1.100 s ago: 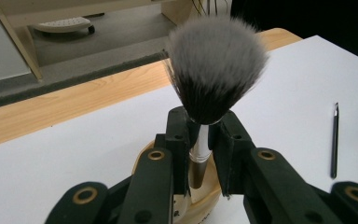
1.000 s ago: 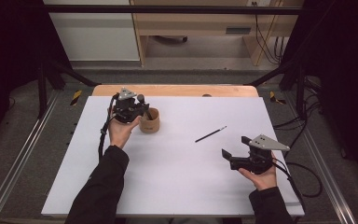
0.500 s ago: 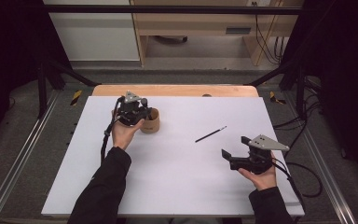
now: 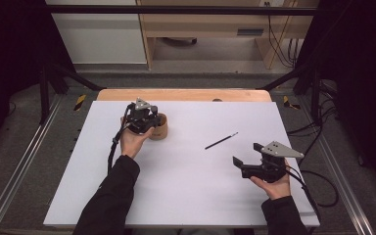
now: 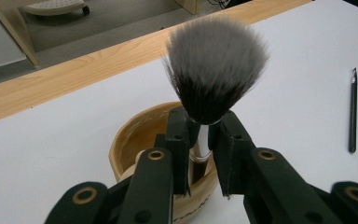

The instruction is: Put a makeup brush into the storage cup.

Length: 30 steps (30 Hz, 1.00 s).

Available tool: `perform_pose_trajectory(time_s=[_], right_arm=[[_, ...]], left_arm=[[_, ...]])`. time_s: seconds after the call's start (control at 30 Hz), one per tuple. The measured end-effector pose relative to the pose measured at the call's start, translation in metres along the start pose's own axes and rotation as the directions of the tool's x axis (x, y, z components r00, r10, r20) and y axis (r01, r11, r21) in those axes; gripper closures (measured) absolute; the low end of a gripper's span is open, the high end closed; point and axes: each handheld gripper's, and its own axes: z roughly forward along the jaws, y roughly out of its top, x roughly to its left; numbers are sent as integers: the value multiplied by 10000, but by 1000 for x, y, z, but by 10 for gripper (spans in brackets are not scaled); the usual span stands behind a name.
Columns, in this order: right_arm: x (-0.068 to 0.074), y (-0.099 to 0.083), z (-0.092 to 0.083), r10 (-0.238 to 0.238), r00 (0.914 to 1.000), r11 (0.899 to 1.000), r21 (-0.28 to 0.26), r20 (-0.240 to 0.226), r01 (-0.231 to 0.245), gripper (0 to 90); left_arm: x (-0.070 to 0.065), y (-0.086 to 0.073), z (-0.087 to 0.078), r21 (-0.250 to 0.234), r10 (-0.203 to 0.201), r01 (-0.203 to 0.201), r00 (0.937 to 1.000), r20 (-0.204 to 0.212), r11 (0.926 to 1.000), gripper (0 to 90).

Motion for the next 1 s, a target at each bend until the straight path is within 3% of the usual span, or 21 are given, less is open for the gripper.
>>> perform_pose_trajectory(time_s=[0.77, 1.0], right_arm=[[0, 0, 0, 7, 10000, 10000, -25, -11, -7, 88], [0, 0, 0, 11, 10000, 10000, -17, -5, -11, 88]], left_arm=[[-6, -8, -1, -50, 274, -273, 9996, 76, 9996, 750], [-7, -12, -7, -280, 341, -338, 9994, 103, 9990, 674]])
